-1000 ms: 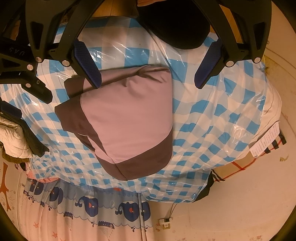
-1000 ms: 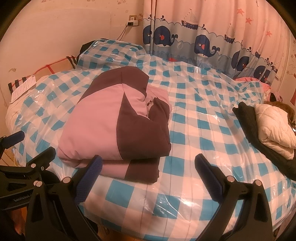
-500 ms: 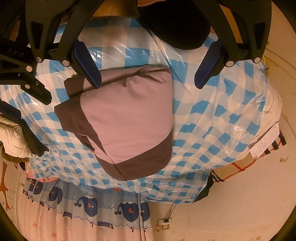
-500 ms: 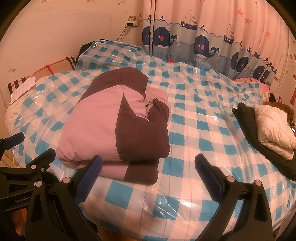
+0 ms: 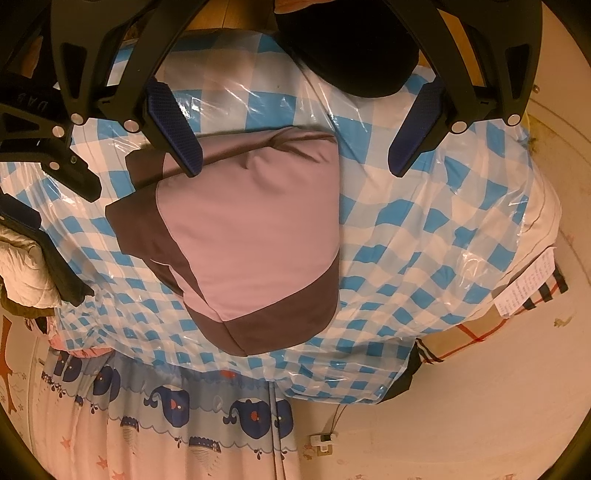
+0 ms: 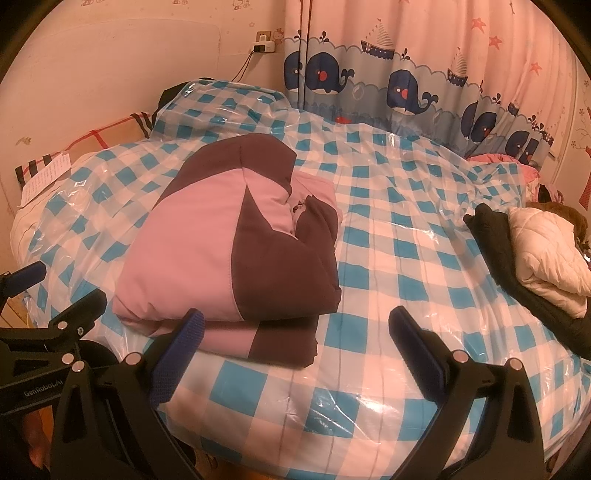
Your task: Fold large clothes
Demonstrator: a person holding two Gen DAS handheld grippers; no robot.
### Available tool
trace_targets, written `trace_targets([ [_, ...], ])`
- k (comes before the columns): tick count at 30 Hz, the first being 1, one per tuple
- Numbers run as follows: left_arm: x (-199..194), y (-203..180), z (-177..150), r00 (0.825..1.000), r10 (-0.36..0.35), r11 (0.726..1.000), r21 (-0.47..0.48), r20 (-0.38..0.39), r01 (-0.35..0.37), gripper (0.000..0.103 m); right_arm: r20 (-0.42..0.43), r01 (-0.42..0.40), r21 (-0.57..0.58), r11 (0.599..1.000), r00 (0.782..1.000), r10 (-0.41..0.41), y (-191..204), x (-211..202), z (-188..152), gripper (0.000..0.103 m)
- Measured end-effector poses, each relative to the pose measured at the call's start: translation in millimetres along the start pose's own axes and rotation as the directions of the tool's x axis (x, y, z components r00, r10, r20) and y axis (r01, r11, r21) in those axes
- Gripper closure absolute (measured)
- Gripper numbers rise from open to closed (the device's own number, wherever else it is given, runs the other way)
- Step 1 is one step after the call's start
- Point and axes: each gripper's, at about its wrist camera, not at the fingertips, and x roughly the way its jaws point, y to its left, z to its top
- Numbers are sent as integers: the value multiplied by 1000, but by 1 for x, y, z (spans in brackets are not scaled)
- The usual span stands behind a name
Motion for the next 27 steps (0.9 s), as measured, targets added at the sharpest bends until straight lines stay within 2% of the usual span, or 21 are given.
trace_targets([
  [27,-1,1,2,1000,-3,1000,-12,-7,3,7,-2,2,0,1000,1000,-2,1,-1,0,7],
])
